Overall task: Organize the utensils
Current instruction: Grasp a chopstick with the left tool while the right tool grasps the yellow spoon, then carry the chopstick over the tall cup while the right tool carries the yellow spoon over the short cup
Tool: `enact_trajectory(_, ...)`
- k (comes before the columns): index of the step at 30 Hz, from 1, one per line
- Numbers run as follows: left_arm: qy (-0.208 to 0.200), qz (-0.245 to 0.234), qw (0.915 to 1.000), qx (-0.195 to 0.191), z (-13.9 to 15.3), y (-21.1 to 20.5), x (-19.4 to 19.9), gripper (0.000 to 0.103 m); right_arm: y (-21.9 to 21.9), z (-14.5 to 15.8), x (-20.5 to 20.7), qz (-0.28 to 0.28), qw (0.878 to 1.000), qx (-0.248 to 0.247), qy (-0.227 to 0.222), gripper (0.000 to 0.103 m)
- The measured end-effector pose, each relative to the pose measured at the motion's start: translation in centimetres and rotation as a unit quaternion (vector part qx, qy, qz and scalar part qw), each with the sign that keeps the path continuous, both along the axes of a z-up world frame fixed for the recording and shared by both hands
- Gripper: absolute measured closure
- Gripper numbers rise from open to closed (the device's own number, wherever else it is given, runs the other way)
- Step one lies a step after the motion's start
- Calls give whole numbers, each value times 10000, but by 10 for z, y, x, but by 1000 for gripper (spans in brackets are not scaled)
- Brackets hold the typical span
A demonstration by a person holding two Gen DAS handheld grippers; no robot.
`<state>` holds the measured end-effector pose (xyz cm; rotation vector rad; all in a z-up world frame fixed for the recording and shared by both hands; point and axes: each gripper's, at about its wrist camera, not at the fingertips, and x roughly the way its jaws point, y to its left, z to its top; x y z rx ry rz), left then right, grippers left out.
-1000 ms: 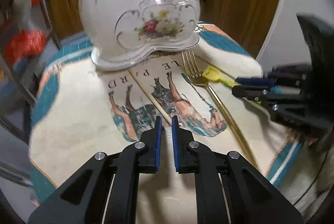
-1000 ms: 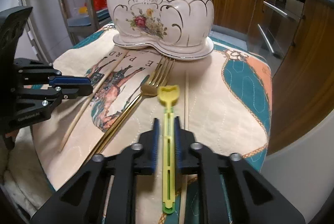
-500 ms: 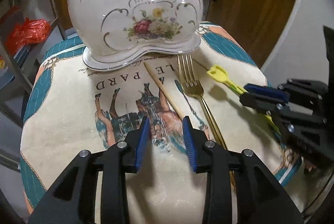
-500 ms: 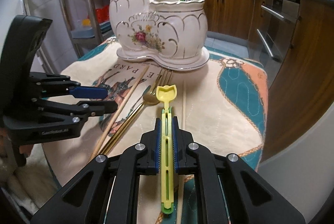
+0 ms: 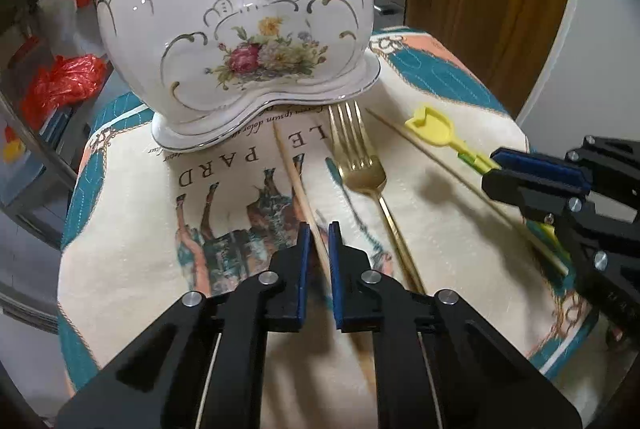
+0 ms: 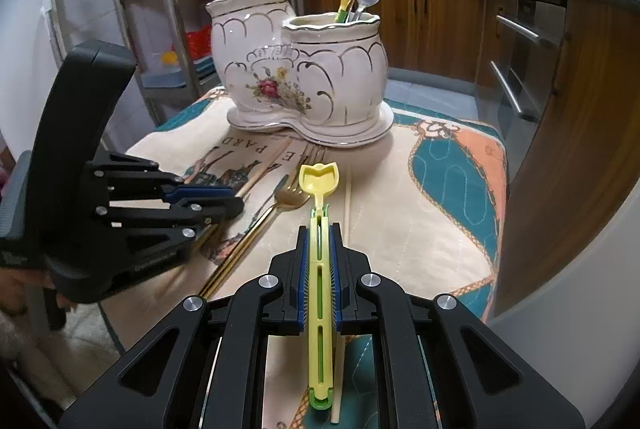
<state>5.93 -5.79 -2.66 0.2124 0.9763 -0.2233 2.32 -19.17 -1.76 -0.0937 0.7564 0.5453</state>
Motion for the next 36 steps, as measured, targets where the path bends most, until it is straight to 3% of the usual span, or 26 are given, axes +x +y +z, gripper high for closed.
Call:
enact_trajectory(8,368,-450,9979,287,4,31,-16,98,5,0,-3,99,10000,0,-8,93)
enact_trajectory(20,-7,-412,9991,-34,-1,35,-15,98,-4,15,-10,-22,9981,468,-408,93)
enact_trajectory(27,-832,-654,9930,-532,15,57,-36,98,-12,35,-16,-119,9919,940,-847,93)
enact_trajectory(31,-1533,-938,9806,-785,41,71,-53,98,-15,50,-15,-206,9857,1231,-1129,93)
enact_trajectory(36,-2046,-978,9658,-1257,75,83,-48,98,-11,71,1,-256,9786,1512,-1370,93)
